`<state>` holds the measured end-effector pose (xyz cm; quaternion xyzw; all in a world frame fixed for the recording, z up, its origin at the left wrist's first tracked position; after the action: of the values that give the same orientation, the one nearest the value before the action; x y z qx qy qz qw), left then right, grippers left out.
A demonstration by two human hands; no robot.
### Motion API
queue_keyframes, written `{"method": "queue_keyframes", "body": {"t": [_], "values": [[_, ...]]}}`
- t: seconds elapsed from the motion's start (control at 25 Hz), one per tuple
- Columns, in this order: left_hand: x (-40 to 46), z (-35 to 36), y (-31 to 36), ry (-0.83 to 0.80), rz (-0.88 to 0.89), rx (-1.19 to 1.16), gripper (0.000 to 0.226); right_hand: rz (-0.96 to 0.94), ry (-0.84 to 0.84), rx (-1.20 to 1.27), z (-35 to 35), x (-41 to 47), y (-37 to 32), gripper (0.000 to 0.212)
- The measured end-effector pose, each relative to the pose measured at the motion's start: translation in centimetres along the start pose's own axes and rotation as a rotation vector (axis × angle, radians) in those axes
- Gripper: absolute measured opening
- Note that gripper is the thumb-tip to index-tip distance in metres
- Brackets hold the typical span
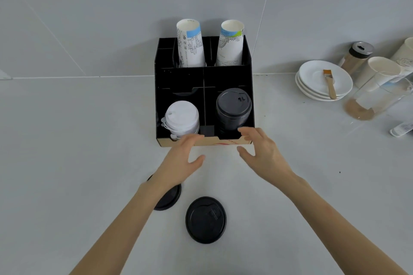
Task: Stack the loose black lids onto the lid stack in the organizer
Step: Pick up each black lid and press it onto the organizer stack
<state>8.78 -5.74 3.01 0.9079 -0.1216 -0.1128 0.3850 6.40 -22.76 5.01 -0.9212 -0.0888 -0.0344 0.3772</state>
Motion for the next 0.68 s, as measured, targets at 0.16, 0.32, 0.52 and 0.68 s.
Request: {"method": "queue_keyframes", "body": {"t": [0.16, 0.32, 0.52, 0.68], "values": [[-3.8, 1.3, -2.4, -0.006, -0.064, 0.023, 0.044, -0.029, -0.141, 0.009, 3.4, -3.2, -0.2, 0.042], [-7.2, 3.1, -3.9, -0.046, -0.104, 0.011, 0.045, -0.032, -0.302, 0.038, 6.5, -6.3, -0.2, 0.049], [-10.3, 4.6, -5.1, -0.041, -0.132, 0.034, 0.051, -0.097, -0.494, 0.006, 9.3, -8.8, -0.7, 0.058], [-11.4, 5.9, -5.7, -0.09, -0.157, 0.047, 0.06, -0.12, -0.551, -0.016, 10.7, -9.9, -1.0, 0.061]]}}
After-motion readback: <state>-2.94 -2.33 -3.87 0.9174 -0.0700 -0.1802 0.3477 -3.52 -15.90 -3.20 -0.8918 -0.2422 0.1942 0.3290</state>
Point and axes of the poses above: each hand's wrist, its own x-axis towards the middle knuckle, its own z-axis out of the palm, y = z × x, the point moved 8 cm from there along x, towards the middle knuckle, and after that the axes turned 9 degrees about -z, right-handed, at the moved point
